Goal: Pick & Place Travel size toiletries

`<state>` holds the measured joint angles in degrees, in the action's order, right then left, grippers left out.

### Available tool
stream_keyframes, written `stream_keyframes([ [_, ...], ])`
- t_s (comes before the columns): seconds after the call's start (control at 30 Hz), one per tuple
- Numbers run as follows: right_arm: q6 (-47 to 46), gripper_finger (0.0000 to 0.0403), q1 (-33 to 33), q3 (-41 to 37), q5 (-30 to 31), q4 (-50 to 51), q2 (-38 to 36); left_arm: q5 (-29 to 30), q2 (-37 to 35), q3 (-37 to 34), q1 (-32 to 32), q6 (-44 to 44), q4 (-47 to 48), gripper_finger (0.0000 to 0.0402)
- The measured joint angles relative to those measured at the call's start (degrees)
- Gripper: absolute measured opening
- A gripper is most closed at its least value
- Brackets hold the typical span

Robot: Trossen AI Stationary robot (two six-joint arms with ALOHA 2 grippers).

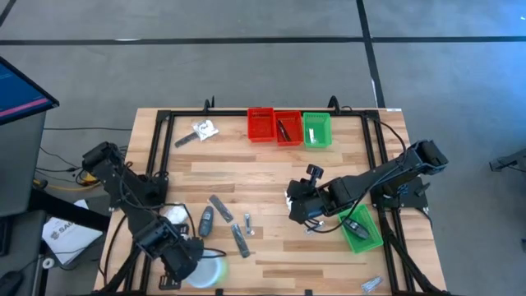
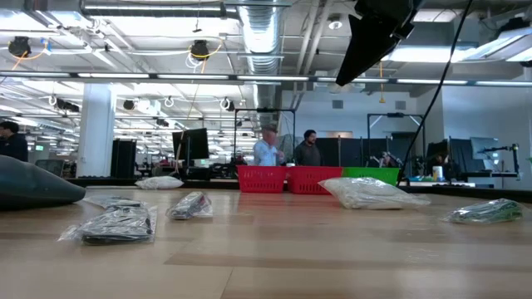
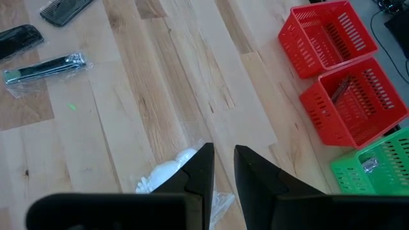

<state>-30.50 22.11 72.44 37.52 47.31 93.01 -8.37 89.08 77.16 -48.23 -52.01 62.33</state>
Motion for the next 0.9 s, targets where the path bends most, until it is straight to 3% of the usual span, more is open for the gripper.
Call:
stream_keyframes([
  [0.37,-0.11,0.0053,0.0,0.0,0.0,0.0,0.0,-3.93,-0.27,-7.66,4.7,7.25,-12.03,0.0],
  [0.9,-0.02,0.0053,0.0,-0.53,0.0,-0.57,0.02,-4.89,-0.05,-8.27,10.75,22.81,-22.22,0.0],
])
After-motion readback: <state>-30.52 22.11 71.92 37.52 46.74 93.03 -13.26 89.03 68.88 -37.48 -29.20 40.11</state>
